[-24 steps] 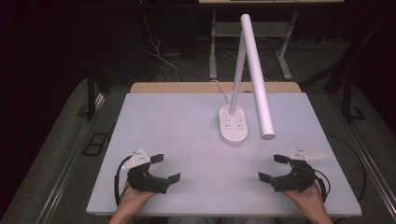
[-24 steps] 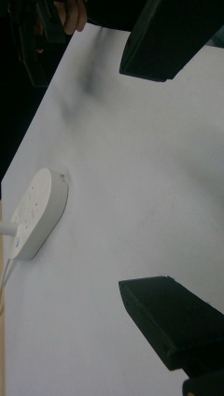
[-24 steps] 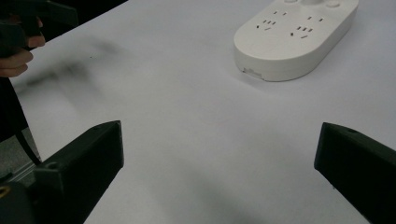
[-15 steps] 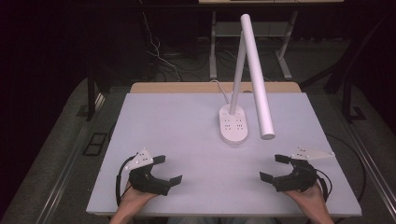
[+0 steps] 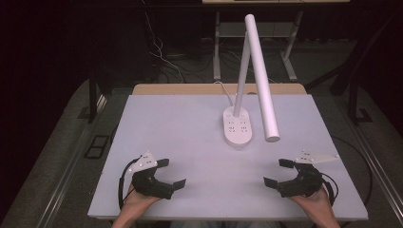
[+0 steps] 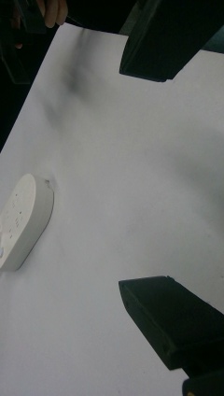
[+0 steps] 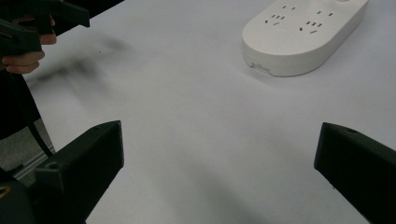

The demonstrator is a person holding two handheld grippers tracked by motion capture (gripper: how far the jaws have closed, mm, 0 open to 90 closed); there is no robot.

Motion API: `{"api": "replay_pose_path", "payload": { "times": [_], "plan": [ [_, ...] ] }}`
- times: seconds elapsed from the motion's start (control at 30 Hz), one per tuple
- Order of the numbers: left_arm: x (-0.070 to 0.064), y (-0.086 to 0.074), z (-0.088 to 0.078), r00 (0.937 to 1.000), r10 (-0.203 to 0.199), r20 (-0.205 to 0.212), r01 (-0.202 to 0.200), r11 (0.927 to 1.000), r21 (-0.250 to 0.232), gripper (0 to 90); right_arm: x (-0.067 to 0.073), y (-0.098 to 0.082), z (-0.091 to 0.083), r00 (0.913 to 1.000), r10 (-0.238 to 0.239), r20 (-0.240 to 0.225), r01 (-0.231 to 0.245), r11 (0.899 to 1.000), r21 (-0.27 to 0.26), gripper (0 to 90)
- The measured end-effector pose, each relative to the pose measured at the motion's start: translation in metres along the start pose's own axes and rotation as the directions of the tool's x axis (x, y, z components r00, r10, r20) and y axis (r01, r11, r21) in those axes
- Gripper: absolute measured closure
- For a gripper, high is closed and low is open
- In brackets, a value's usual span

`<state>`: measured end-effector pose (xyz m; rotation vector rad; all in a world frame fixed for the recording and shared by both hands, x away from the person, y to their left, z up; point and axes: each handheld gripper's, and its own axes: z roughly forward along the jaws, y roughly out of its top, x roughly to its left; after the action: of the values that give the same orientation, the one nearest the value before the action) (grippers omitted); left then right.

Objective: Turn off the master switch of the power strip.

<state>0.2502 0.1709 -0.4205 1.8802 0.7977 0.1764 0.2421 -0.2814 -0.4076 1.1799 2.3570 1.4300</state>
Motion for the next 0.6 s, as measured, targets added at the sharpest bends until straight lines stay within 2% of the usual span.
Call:
{"api": "replay_pose_path", "payload": {
  "times": [0.6],
  "plan": [
    [-0.003,0.013,0.004,0.9996,0.024,0.013,-0.024,0.9984,0.050,0.0,-0.001,-0.001,-0.001,0.9999,0.017,-0.003,-0.017,1.000,0.016,0.8]
  ]
}}
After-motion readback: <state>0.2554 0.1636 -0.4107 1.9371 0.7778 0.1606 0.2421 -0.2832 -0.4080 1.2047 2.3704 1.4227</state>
